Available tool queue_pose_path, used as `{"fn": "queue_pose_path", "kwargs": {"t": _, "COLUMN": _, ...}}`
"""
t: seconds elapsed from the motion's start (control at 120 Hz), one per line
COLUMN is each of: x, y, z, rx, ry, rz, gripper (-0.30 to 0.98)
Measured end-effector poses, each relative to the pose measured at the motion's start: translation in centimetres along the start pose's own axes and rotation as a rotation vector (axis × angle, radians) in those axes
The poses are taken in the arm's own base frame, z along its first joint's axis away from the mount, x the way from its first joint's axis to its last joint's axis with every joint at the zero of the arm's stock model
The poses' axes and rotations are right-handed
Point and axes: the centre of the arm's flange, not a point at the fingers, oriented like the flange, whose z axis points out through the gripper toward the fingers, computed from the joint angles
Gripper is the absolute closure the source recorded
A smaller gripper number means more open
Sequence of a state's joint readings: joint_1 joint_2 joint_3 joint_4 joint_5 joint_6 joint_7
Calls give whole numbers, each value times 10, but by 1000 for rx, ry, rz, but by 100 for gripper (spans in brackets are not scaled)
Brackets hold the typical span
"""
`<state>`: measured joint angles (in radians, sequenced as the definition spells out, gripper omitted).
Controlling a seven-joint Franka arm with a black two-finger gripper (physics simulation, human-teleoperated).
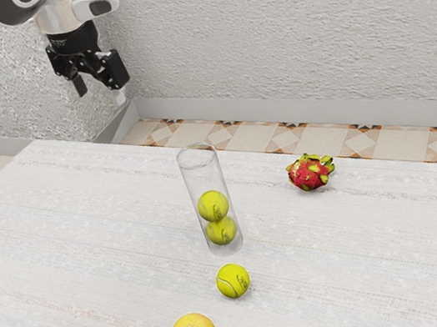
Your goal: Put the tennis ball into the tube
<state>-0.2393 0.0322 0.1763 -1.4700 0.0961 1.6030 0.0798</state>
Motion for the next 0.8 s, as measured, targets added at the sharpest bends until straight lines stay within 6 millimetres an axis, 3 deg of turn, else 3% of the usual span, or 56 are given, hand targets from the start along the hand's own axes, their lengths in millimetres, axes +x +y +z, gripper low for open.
{"fn": "queue_pose_path", "kwargs": {"t": 0.2, "x": 0, "y": -1, "z": 2, "rx": -21, "ry": -2, "rz": -5, "gripper": 0}}
{"fn": "queue_pose_path", "kwargs": {"t": 0.3, "x": 1, "y": 0, "z": 13, "rx": -43, "ry": -32, "rz": -8, "gripper": 0}}
{"fn": "queue_pose_path", "kwargs": {"t": 0.4, "x": -21, "y": 9, "z": 26, "rx": -104, "ry": -78, "rz": -12, "gripper": 0}}
{"fn": "queue_pose_path", "kwargs": {"t": 0.542, "x": -58, "y": 43, "z": 68, "rx": -166, "ry": -141, "rz": 1, "gripper": 0}}
{"fn": "queue_pose_path", "kwargs": {"t": 0.65, "x": -60, "y": 68, "z": 91, "rx": -176, "ry": -155, "rz": 15, "gripper": 0}}
{"fn": "queue_pose_path", "kwargs": {"t": 0.8, "x": -60, "y": 78, "z": 143, "rx": -175, "ry": -197, "rz": -6, "gripper": 0}}
